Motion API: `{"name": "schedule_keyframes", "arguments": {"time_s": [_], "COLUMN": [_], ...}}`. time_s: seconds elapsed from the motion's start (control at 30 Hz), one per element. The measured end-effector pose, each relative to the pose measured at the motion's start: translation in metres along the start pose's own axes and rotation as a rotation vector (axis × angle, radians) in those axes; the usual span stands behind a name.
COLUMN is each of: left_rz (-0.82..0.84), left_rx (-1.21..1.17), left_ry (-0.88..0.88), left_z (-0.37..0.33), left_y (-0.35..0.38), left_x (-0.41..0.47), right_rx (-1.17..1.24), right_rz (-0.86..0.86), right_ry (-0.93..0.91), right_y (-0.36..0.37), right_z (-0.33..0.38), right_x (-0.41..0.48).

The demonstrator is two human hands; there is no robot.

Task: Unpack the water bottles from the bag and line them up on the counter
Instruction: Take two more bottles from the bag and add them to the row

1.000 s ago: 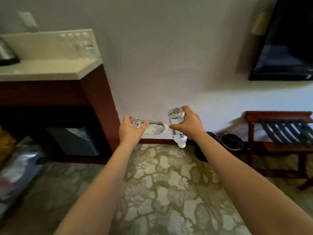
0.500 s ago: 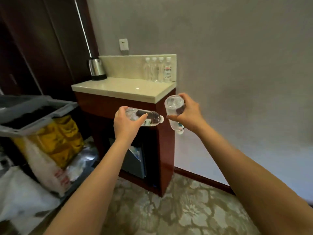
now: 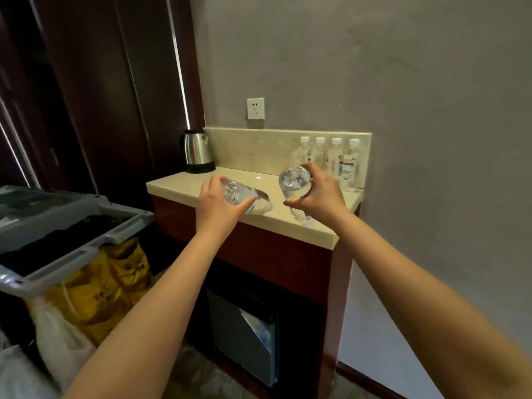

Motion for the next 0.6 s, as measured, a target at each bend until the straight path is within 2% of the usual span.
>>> {"name": "schedule_keyframes", "arguments": {"time_s": [0.23, 0.43, 0.6], "left_rz": [0.042, 0.148, 0.247], "left_rx": [0.029, 0.06, 0.157], "left_ry": [0.103, 0.223, 0.392], "left_z": [0.115, 0.169, 0.197], "left_y": [0.059, 0.128, 0.202], "left_x": [0.102, 0.173, 0.213], "right_rx": [-0.162, -0.387, -0.596], "right_rz": [0.003, 0.006, 0.068], "right_ry": [0.06, 0.042, 0.009], "right_y": [0.102, 0.158, 0.198], "right_z": [-0.006, -0.021, -0.057], "right_x": [0.109, 0.188, 0.243]}}
Point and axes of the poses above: each hand's wrist, its own x-axis towards the middle knuckle, its own y-axis out of the palm, z = x × y, the point moved 7 cm from there along x, towards the middle knuckle, and after that the axes turned 11 degrees about y, right-handed, at the moved point
